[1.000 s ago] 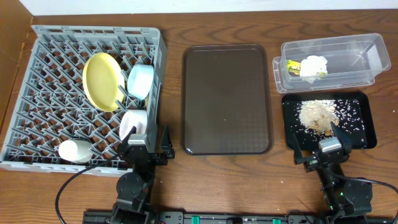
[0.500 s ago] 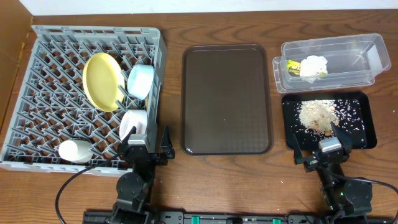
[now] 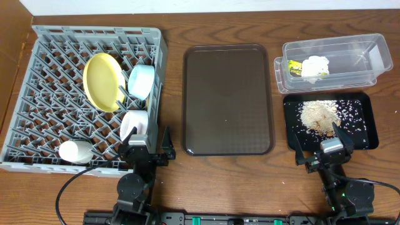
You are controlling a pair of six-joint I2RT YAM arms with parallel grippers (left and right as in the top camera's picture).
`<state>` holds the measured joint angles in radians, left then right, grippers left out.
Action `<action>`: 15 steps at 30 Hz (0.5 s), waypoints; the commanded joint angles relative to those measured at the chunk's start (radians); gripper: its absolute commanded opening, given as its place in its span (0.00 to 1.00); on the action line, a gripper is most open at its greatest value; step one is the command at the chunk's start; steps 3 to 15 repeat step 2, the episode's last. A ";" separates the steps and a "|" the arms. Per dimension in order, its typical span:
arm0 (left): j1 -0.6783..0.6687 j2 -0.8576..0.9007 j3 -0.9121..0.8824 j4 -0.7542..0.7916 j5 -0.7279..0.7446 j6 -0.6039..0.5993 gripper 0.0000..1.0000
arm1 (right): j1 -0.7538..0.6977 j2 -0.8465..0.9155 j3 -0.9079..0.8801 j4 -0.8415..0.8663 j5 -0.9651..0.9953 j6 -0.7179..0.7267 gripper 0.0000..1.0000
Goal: Sort waste into correct bins and load items into the dishwasher
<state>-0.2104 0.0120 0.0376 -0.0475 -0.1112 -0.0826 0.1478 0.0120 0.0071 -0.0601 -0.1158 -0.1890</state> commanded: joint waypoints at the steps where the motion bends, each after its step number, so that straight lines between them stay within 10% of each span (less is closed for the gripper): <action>1: 0.004 -0.006 -0.034 -0.011 -0.009 -0.008 0.95 | -0.005 -0.003 -0.002 -0.003 -0.005 -0.006 0.99; 15: 0.004 -0.006 -0.034 -0.011 -0.010 -0.008 0.95 | -0.005 -0.003 -0.002 -0.003 -0.005 -0.006 0.99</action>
